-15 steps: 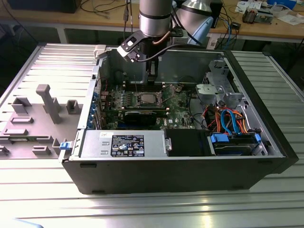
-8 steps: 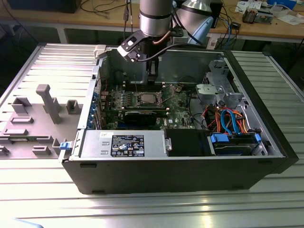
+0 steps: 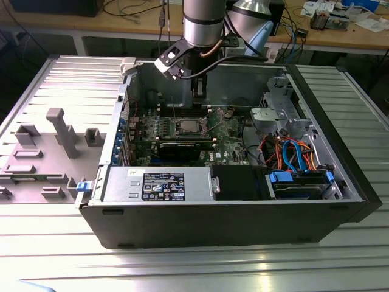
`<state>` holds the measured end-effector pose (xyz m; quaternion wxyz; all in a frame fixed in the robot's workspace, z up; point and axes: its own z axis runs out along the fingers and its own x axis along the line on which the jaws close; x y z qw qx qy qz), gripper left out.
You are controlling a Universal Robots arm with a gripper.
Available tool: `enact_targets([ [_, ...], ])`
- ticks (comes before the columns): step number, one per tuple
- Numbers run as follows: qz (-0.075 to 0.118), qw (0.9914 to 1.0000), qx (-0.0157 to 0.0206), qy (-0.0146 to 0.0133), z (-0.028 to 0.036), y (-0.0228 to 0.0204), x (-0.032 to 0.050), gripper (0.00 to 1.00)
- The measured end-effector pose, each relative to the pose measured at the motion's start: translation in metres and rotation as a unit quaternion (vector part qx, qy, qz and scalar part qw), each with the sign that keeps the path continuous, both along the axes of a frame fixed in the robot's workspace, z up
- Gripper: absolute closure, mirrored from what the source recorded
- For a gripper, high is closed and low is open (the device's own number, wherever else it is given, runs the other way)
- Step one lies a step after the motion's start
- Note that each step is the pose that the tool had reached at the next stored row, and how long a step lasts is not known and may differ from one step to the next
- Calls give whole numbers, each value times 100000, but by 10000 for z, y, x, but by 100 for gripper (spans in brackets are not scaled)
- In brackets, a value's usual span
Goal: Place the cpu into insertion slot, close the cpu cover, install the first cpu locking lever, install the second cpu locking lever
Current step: 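Close the cpu cover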
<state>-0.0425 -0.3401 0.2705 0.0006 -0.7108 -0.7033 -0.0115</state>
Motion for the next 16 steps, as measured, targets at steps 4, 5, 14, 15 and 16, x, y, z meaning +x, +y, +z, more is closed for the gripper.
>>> enact_targets([
  [4,-6,100000,-2,1,0,0,6,89],
  [5,-4,100000,-2,2,0,0,6,89],
  [14,20,100000,-4,4,0,1,25,89],
  [15,65,100000,-4,2,0,1,31,89],
  [16,90,100000,2,2,0,1,41,89],
])
